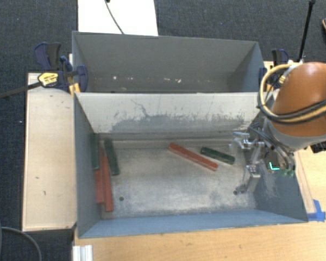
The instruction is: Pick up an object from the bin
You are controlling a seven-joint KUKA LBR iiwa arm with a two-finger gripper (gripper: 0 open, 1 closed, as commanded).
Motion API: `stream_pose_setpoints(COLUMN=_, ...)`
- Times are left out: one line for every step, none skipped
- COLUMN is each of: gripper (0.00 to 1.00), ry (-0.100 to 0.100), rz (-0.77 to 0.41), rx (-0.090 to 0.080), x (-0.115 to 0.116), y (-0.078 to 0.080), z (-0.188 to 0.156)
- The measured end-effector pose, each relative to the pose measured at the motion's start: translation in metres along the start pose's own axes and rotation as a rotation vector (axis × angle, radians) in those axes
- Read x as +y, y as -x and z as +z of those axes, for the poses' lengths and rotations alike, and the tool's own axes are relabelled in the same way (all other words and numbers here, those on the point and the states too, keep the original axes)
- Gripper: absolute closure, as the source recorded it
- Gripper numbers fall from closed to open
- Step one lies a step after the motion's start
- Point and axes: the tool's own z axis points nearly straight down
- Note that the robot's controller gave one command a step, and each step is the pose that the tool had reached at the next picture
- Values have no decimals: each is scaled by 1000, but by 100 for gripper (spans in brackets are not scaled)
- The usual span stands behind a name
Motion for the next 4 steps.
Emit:
stream_pose_setpoints(gripper=0, ry=1, rz=234, rx=-2, x=43, y=42, z=152)
stream_pose_setpoints(gripper=0, ry=3, rz=419, rx=-10, x=70, y=96, z=149)
stream_pose_setpoints(gripper=100, ry=1, rz=415, rx=-8, x=69, y=95, z=149)
stream_pose_setpoints(gripper=100, ry=4, rz=329, rx=-14, x=97, y=74, z=0)
